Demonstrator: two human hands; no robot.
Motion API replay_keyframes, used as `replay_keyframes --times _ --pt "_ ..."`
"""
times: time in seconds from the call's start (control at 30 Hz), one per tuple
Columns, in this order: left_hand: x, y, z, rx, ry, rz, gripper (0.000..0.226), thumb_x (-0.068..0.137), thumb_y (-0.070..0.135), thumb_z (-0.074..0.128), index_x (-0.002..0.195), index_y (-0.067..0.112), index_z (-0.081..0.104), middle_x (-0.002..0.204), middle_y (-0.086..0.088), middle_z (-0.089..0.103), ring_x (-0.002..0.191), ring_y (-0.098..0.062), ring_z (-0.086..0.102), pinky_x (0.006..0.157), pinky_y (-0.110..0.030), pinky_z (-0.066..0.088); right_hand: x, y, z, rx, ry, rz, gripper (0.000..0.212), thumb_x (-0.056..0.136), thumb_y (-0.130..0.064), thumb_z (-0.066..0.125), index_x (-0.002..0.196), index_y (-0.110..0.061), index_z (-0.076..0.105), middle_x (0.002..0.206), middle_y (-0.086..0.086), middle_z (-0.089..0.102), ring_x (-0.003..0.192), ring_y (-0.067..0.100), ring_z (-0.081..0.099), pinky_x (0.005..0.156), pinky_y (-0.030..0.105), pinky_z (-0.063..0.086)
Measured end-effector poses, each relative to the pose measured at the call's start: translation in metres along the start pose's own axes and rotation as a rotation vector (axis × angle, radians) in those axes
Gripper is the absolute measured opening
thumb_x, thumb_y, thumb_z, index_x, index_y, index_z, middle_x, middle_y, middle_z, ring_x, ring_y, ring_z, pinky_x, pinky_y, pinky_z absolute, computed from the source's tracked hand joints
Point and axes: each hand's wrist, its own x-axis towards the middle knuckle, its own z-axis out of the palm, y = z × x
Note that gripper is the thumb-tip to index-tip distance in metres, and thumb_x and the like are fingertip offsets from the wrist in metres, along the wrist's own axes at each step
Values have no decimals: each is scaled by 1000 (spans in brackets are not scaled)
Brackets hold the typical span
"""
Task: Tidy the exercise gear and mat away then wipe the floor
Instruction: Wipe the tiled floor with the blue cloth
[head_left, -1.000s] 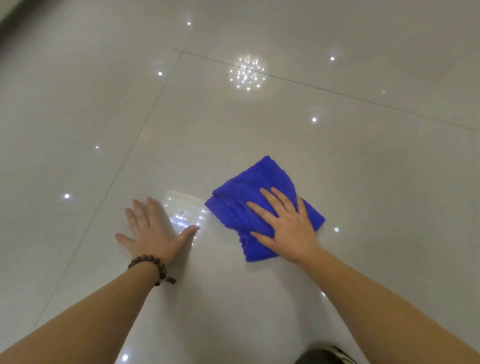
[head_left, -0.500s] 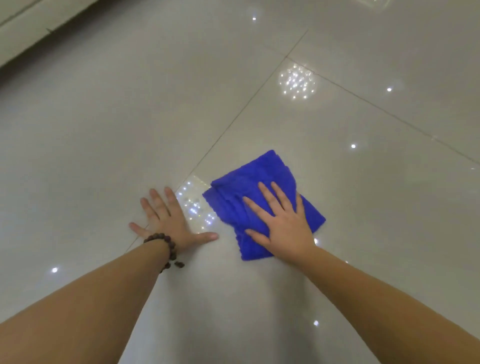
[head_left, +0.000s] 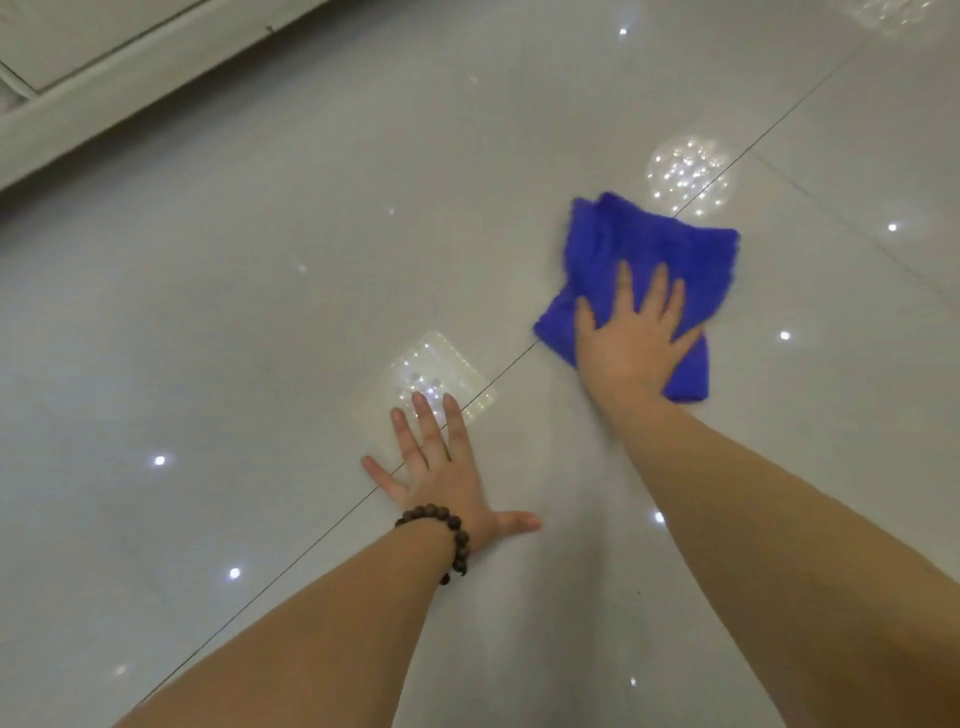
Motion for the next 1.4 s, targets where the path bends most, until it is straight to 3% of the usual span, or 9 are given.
replay_keyframes --times 0.1,0.17,0.4,0.67,0.87,1.0,1.13,1.23,1.4 --pt "1 0 0 6 -8 -18 156 42 94 56 127 19 -52 129 -9 -62 128 -36 -48 104 -73 -11 -33 -50 13 -166 -213 -804 66 88 -67 25 148 -43 14 160 -3 7 147 21 2 114 56 1" --pt "1 0 0 -3 -10 -14 156 42 94 56 126 19 -53 128 -8 -63 127 -35 -49 104 -73 -11 -9 -35 5 -157 -213 -931 65 87 -68 29 146 -46 18 159 -8 11 146 18 6 115 56 8" --pt "-1 0 2 2 17 -7 156 43 94 56 123 19 -56 130 -9 -62 125 -35 -50 102 -73 -14 19 61 -18 13 -1 126 64 92 -62 30 149 -37 17 159 0 9 146 22 5 113 59 9" --pt "-3 0 0 7 45 -1 155 41 96 53 130 20 -50 140 -9 -53 133 -35 -42 104 -73 -8 -84 56 -2 -180 -152 -576 63 89 -65 23 147 -43 17 159 -4 14 146 19 12 113 53 16" --pt "-12 -1 2 14 112 24 153 44 95 53 139 19 -40 148 -11 -42 138 -34 -35 105 -72 -7 -102 221 -56 -180 -230 -95 68 88 -66 32 148 -41 12 160 -7 3 147 16 2 113 54 18" --pt "-40 4 32 -67 304 156 134 65 83 56 146 18 -28 152 -12 -36 141 -31 -31 109 -69 -5 -149 241 -62 -45 -210 316 72 88 -66 29 150 -37 9 160 -4 -3 146 20 -2 114 57 13" --pt "-129 37 129 12 96 368 143 51 94 45 140 18 -37 148 -13 -39 137 -28 -37 107 -66 -12 -235 178 -23 -120 -147 -36 65 89 -64 34 148 -41 19 159 -1 11 146 23 11 109 59 19" --pt "-152 48 162 106 -34 300 153 40 97 45 135 19 -45 145 -13 -45 134 -32 -41 106 -67 -14 -253 183 -26 -138 -208 -308 65 84 -64 27 144 -41 30 156 -1 24 143 22 24 107 57 29" --pt "-149 52 161 182 -59 284 157 41 90 62 133 25 -47 138 -16 -53 132 -38 -43 107 -69 -10 -271 317 -53 -26 -155 180 61 91 -52 40 148 -37 22 159 1 11 146 22 11 114 47 24"
